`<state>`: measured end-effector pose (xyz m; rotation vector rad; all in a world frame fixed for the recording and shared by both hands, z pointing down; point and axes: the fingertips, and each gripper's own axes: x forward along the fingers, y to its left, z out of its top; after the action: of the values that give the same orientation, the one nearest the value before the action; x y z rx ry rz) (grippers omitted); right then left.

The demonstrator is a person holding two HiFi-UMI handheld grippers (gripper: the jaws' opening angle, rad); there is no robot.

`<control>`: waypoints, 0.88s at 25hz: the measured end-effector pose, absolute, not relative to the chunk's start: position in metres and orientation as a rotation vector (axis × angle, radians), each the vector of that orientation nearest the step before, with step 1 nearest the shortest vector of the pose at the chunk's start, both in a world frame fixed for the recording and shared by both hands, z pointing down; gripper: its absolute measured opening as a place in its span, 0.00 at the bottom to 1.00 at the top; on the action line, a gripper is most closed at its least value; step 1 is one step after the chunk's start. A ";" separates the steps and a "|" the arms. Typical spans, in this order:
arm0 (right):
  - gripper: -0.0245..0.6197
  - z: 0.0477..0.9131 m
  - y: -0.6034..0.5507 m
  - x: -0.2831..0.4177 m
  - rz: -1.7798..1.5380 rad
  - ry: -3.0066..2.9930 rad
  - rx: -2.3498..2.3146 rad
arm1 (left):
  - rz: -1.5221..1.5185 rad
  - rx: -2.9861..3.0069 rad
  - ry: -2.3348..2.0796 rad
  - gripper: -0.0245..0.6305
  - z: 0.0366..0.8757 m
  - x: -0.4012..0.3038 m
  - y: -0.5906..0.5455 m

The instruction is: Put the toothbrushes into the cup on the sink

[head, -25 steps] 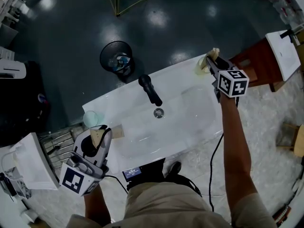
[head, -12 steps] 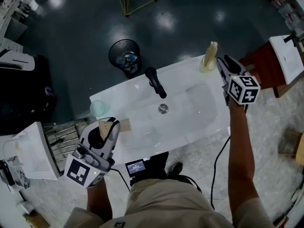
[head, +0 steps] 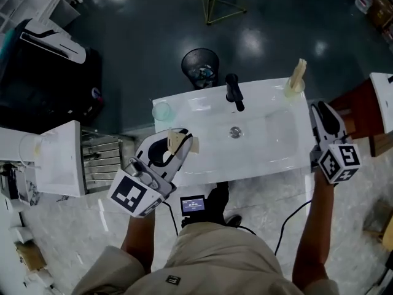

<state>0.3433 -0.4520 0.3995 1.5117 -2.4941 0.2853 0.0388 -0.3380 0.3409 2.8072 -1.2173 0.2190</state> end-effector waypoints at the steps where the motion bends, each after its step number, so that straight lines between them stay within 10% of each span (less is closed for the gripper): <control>1: 0.22 0.391 -0.435 0.338 0.275 -2.516 1.495 | 0.216 2.813 -1.227 0.11 0.336 0.039 -0.329; 22: 0.18 0.276 -0.112 0.363 0.051 -2.622 1.431 | 0.139 2.933 -1.352 0.11 0.261 0.078 -0.153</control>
<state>0.3632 -0.1125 0.2761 1.4314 -2.6223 0.0508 0.0777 -0.1532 0.2606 2.9334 -1.3525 0.1390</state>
